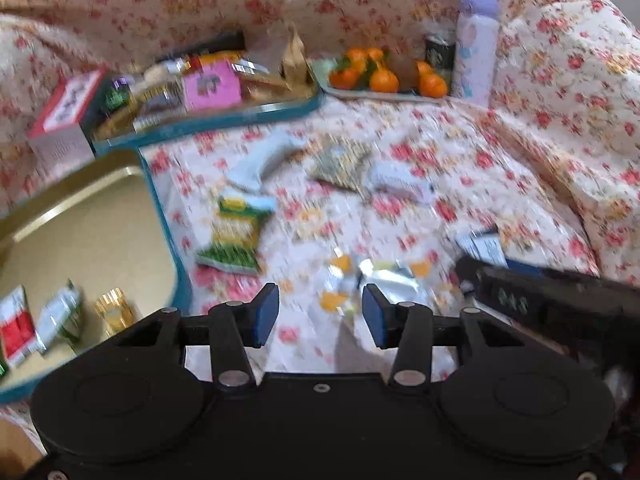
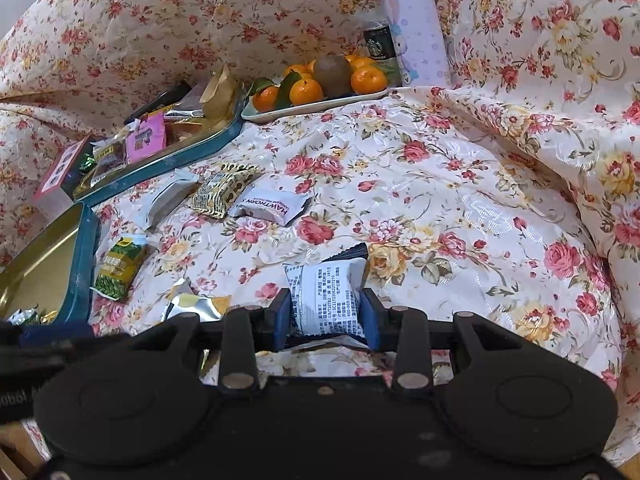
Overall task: Organize snacks
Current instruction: 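Grasp the green garlic-pea packet with the left gripper while the right gripper holds the white packet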
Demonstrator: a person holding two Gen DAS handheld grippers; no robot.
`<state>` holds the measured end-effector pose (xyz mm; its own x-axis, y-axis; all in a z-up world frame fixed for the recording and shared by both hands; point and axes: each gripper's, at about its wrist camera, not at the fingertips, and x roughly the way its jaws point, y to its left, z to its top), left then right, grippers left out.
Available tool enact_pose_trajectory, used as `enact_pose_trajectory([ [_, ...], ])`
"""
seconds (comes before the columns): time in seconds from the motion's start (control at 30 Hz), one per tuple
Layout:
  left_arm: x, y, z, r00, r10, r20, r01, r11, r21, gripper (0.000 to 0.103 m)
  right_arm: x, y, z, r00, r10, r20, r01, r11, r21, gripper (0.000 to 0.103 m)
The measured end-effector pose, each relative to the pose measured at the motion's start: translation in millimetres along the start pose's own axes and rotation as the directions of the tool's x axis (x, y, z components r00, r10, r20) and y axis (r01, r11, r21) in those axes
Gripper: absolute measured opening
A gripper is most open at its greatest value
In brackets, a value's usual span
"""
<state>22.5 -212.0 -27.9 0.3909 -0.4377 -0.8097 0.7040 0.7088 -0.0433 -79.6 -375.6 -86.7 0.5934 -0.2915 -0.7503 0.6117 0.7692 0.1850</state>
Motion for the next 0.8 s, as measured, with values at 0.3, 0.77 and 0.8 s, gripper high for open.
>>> enact_pose_trajectory([
  [0.3, 29.1, 21.8, 28.8, 0.992, 0.122, 0.026, -0.124, 0.991, 0.058, 0.053, 0.2, 0.0, -0.4, 1.0, 0.011, 0.004, -0.011, 1.0, 0.007, 0.039],
  [0.77, 66.7, 45.6, 34.1, 0.992, 0.101, -0.07, -0.096, 0.993, 0.069, 0.053, 2.7, 4.1, -1.9, 1.0, 0.001, 0.011, -0.001, 1.0, -0.02, 0.039],
  [0.8, 69.4, 46.5, 34.4, 0.992, 0.101, -0.078, -0.096, 0.993, 0.067, 0.053, 2.5, 4.0, -2.4, 1.0, 0.001, 0.012, -0.001, 1.0, -0.02, 0.039],
])
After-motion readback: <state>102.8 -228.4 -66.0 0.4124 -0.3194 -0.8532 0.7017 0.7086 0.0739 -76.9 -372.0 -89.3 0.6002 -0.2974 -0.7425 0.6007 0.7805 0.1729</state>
